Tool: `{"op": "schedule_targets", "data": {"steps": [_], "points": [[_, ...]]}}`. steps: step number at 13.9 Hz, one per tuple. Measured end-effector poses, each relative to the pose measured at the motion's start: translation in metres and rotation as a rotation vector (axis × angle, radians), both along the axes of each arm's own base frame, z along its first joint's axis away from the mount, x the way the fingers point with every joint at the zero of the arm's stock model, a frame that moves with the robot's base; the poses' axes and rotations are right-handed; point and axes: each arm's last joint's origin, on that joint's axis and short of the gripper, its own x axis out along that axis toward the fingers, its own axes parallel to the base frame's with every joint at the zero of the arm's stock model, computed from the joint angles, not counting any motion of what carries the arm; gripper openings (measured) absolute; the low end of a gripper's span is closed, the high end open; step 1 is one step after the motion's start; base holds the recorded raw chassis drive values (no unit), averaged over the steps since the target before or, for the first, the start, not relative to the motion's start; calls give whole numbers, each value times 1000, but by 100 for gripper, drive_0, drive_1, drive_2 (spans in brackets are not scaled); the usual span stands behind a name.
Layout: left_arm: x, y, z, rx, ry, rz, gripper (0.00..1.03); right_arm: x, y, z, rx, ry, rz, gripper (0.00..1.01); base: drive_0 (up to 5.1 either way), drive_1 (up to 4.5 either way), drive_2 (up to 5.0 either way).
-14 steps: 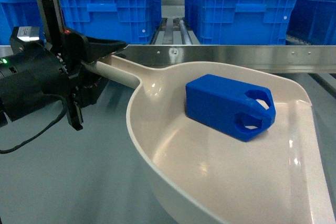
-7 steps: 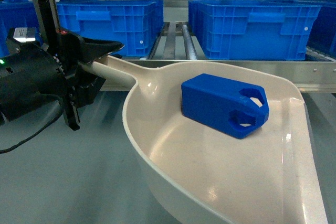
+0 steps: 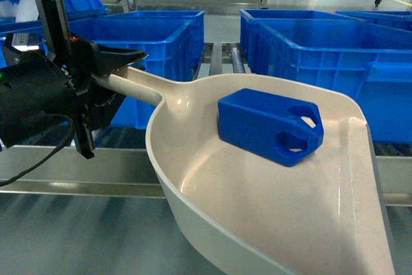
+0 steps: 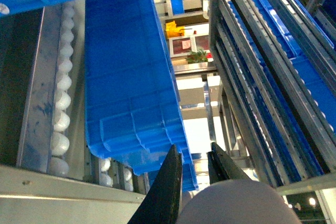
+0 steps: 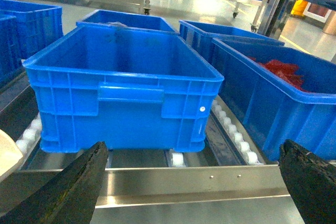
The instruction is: Place part in tray to right shelf
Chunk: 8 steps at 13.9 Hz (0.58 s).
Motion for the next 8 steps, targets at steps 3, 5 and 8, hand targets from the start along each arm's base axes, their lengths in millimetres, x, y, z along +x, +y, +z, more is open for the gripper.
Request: {"op": "schedule_targets", "data": {"steps": [3,5,8], "points": [[0,0,0,-1,0,1,13,0,0,0,0,-3,1,98,-11,388,-411],[0,0,1,-2,-6,0,13,0,0,1,0,-5,1,98,-16,387,-419],[0,0,0,-2,-3,-1,13,0,0,0,0,-1,0,98,-16,387,-419]]}}
